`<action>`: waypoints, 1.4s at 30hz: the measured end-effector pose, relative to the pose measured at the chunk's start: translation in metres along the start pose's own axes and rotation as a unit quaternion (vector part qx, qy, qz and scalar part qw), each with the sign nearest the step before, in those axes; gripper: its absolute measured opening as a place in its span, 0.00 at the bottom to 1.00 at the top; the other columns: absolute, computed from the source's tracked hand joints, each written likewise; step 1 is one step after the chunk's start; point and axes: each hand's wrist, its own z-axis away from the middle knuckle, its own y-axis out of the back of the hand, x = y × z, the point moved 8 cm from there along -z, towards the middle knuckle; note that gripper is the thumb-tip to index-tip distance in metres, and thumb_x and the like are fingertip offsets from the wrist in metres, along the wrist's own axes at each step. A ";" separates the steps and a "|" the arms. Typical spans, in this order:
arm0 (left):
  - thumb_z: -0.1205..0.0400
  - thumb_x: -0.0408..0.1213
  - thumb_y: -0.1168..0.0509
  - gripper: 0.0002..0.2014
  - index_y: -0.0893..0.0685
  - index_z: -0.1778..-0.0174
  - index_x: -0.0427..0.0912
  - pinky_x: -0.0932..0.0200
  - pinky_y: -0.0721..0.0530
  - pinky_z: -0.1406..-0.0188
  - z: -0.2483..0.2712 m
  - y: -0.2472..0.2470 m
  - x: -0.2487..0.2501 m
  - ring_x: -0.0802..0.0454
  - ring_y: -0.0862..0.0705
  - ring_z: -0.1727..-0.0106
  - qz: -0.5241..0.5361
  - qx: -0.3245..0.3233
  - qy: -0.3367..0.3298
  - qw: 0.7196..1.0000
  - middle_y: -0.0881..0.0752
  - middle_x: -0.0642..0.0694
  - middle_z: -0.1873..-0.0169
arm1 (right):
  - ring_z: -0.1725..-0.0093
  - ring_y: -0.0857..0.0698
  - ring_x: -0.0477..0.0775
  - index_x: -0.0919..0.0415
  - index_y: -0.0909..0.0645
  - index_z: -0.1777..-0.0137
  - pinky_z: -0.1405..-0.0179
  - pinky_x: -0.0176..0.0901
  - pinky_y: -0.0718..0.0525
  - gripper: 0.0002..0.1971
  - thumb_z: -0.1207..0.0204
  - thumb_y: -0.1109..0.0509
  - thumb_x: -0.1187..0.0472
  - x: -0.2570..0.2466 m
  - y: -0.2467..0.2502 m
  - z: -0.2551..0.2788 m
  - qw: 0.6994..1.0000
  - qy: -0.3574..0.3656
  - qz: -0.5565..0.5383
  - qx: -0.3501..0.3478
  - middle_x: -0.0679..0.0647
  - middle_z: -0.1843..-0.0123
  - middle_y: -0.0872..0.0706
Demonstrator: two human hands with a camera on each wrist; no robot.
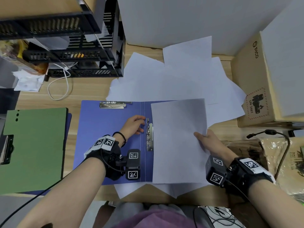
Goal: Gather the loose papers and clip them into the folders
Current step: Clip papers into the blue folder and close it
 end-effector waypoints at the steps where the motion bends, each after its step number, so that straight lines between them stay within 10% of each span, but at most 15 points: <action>1: 0.15 0.32 0.45 0.12 0.21 0.39 0.44 0.65 0.22 0.68 0.000 0.000 -0.001 0.53 0.19 0.68 0.002 -0.001 0.004 1.000 0.17 0.51 0.58 | 0.73 0.15 0.36 0.61 0.18 0.48 0.74 0.28 0.20 0.06 0.16 0.37 0.66 0.000 -0.001 0.000 1.000 0.001 -0.002 -0.001 0.43 0.69 0.12; 8: 0.14 0.33 0.46 0.13 0.21 0.36 0.44 0.64 0.22 0.68 -0.003 -0.004 -0.007 0.53 0.19 0.69 0.002 -0.017 0.026 1.000 0.16 0.50 0.59 | 0.61 0.16 0.56 0.62 0.17 0.49 0.62 0.44 0.19 0.08 0.16 0.37 0.62 -0.002 -0.009 -0.008 1.000 0.003 -0.001 -0.005 0.59 0.60 0.14; 17: 0.15 0.35 0.41 0.15 0.22 0.32 0.42 0.62 0.17 0.61 -0.012 -0.002 -0.002 0.53 0.18 0.63 0.014 -0.005 0.020 1.000 0.17 0.45 0.45 | 0.77 0.19 0.31 0.53 0.23 0.63 0.74 0.25 0.25 0.15 0.15 0.39 0.66 -0.014 -0.016 -0.007 0.999 0.022 0.024 -0.020 0.37 0.79 0.18; 22: 0.14 0.34 0.42 0.16 0.22 0.30 0.41 0.65 0.18 0.63 -0.017 -0.007 0.007 0.56 0.20 0.62 -0.008 -0.006 -0.002 1.000 0.18 0.47 0.52 | 0.59 0.15 0.36 0.54 0.19 0.43 0.61 0.34 0.23 0.08 0.15 0.39 0.63 0.000 -0.019 -0.007 0.999 0.015 0.005 -0.029 0.40 0.58 0.14; 27: 0.13 0.36 0.42 0.13 0.19 0.36 0.38 0.69 0.17 0.67 -0.014 -0.006 0.008 0.55 0.19 0.64 -0.032 -0.019 -0.007 0.999 0.17 0.48 0.57 | 0.78 0.20 0.33 0.51 0.24 0.63 0.73 0.32 0.26 0.15 0.15 0.41 0.65 -0.001 -0.023 -0.002 1.000 0.004 0.008 -0.025 0.38 0.82 0.19; 35: 0.19 0.44 0.32 0.08 0.11 0.48 0.50 0.60 0.16 0.46 0.011 0.002 -0.002 0.56 0.16 0.57 -0.042 -0.095 -0.005 0.995 0.11 0.54 0.53 | 0.59 0.14 0.47 0.61 0.18 0.42 0.64 0.37 0.20 0.09 0.15 0.38 0.64 0.002 -0.025 -0.008 1.000 0.007 -0.010 -0.021 0.49 0.57 0.12; 42: 0.27 0.34 0.23 0.09 0.17 0.56 0.45 0.76 0.22 0.61 0.028 -0.012 -0.018 0.71 0.18 0.68 -0.160 -0.201 -0.025 0.966 0.14 0.53 0.59 | 0.59 0.15 0.44 0.61 0.20 0.42 0.71 0.28 0.21 0.08 0.15 0.39 0.64 0.006 -0.024 -0.009 1.000 -0.005 -0.004 -0.016 0.47 0.57 0.13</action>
